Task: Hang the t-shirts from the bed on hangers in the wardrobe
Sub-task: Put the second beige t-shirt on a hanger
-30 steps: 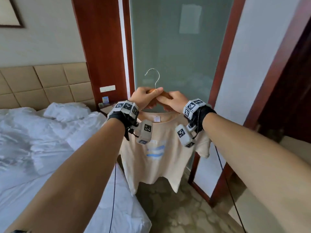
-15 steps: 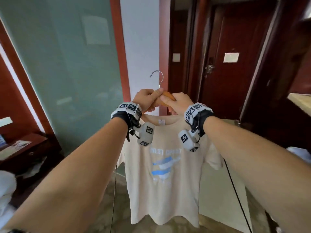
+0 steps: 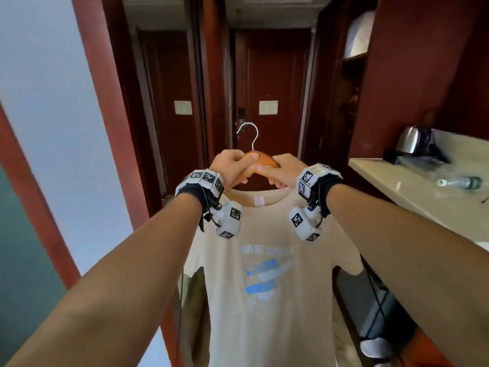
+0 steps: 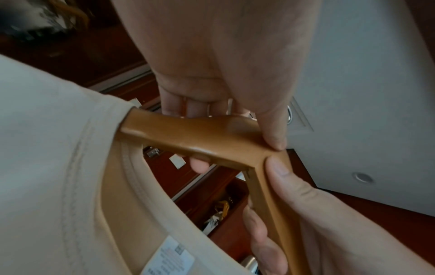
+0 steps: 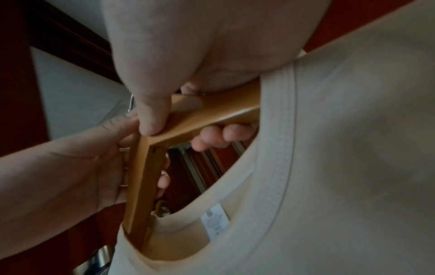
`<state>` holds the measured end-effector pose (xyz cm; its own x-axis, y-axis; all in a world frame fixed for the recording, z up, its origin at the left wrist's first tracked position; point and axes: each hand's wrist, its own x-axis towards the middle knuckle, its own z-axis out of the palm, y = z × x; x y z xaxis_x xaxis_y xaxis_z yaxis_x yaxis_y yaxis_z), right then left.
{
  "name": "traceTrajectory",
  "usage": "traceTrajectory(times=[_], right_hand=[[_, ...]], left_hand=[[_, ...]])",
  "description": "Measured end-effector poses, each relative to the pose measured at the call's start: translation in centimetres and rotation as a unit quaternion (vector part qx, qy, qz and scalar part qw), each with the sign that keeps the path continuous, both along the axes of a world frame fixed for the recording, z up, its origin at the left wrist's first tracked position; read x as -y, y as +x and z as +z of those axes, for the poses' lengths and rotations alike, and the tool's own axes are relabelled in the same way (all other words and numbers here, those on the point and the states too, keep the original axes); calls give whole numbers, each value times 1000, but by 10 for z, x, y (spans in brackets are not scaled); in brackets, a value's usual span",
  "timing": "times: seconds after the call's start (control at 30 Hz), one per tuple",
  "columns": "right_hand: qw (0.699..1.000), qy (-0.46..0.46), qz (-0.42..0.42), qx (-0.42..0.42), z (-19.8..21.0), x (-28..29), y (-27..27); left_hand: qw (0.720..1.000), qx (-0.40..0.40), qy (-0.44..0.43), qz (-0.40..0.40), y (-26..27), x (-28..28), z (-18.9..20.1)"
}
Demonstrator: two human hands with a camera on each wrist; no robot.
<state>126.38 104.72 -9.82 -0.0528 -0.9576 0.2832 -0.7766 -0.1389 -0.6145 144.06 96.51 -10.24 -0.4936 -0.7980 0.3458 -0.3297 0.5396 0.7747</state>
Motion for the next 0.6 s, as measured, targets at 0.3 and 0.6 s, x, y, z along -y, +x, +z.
traceTrajectory(times=[0.3,0.6], right_hand=[[994,-39,-97,-16,9,118,-141],[993,-57,-107,-4,25,290,-279]], left_hand=[[997,22,-69,16,-153,145,16],[994,21,-97,47,-293,308,33]])
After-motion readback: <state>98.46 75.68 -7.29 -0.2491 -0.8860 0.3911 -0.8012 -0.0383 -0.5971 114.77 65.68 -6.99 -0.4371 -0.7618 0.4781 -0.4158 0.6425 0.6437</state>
